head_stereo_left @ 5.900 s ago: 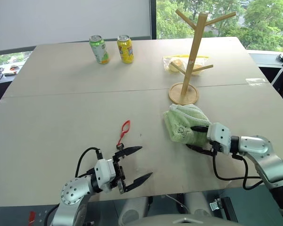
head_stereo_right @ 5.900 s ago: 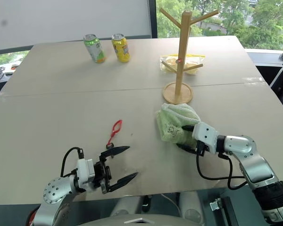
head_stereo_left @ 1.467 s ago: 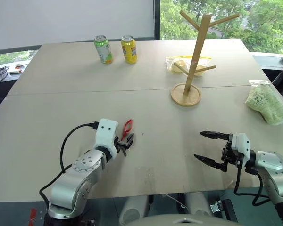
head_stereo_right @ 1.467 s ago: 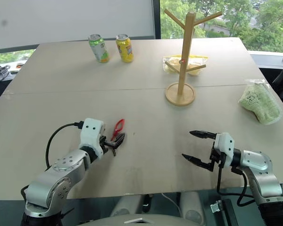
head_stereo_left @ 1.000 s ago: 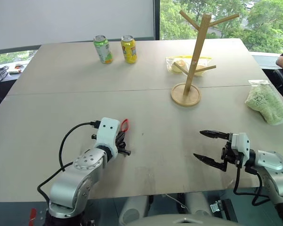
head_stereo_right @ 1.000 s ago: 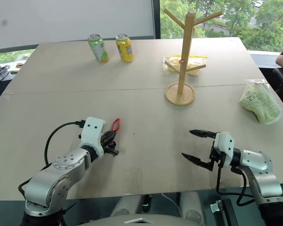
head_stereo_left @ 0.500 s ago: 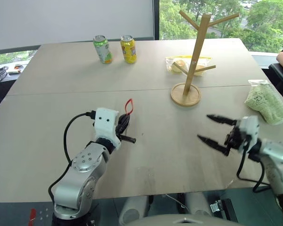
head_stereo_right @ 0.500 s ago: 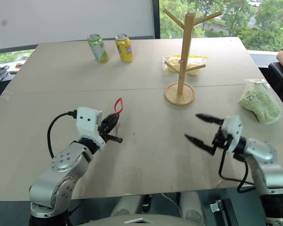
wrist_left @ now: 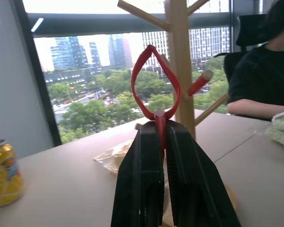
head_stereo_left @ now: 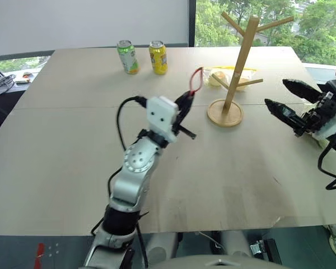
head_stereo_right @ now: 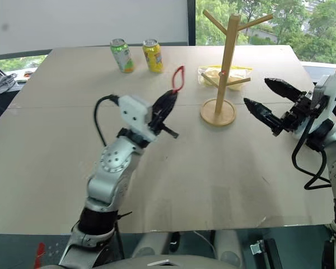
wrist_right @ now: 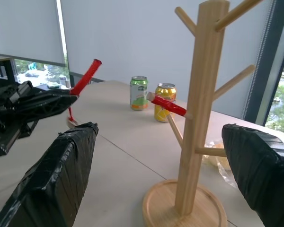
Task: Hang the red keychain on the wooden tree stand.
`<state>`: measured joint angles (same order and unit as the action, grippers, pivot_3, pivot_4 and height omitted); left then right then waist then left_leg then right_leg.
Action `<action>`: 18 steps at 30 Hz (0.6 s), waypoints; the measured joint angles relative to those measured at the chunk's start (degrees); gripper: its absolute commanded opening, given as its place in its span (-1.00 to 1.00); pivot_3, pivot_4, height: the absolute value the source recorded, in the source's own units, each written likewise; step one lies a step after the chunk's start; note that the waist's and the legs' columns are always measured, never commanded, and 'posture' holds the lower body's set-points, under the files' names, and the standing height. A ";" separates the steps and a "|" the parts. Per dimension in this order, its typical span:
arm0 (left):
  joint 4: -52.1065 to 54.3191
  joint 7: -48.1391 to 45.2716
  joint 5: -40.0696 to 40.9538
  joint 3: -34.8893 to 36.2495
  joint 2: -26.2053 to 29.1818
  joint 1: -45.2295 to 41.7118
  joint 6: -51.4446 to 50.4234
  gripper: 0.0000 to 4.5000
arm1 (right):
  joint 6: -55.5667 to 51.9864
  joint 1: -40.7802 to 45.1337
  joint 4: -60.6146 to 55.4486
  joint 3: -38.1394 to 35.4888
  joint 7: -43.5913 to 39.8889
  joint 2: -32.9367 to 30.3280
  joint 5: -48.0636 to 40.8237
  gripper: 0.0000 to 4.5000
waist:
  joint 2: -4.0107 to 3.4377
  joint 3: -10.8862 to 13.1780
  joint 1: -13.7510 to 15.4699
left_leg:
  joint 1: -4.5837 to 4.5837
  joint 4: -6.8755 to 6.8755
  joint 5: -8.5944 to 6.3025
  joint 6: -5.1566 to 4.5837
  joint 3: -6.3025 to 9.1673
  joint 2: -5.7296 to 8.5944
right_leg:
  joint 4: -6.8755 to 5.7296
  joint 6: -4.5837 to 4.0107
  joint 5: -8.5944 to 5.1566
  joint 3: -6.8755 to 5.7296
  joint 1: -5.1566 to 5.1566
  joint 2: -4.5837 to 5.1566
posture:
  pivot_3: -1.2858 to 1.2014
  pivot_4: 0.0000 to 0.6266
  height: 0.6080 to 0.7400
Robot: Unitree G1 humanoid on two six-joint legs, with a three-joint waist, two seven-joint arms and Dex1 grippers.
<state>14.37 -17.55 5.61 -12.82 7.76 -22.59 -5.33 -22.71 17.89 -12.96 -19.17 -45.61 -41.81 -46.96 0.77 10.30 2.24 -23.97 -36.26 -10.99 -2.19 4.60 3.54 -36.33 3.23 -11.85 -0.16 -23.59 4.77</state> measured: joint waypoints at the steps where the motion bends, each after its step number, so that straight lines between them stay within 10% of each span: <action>1: -1.91 -0.26 -0.41 -0.74 -0.96 -0.85 1.52 -0.99 | 0.04 0.45 0.53 -0.02 0.01 -0.05 0.41 1.00 | 0.00 0.00 -0.11 | 0.01 0.00 -0.01 -0.01 -0.02 0.00 | 0.00 0.03 0.02 0.02 0.00 0.00 | 0.03 -0.52 1.00; 18: -19.64 -0.69 -5.94 -3.48 -8.30 -8.65 12.49 -0.99 | 0.23 1.99 1.63 0.19 -0.74 0.20 3.11 1.00 | 0.00 0.00 -0.08 | 0.01 -0.05 -0.01 -0.03 0.00 0.01 | -0.02 0.20 0.11 0.02 0.00 -0.05 | 0.03 -0.52 1.00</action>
<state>-5.26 -18.24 -0.33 -16.30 -0.54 -31.24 7.17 -22.48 19.88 -11.33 -18.97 -46.35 -41.61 -43.85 0.77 10.30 2.16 -23.96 -36.31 -10.99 -2.22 4.60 3.55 -36.35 3.44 -11.75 -0.14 -23.58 4.72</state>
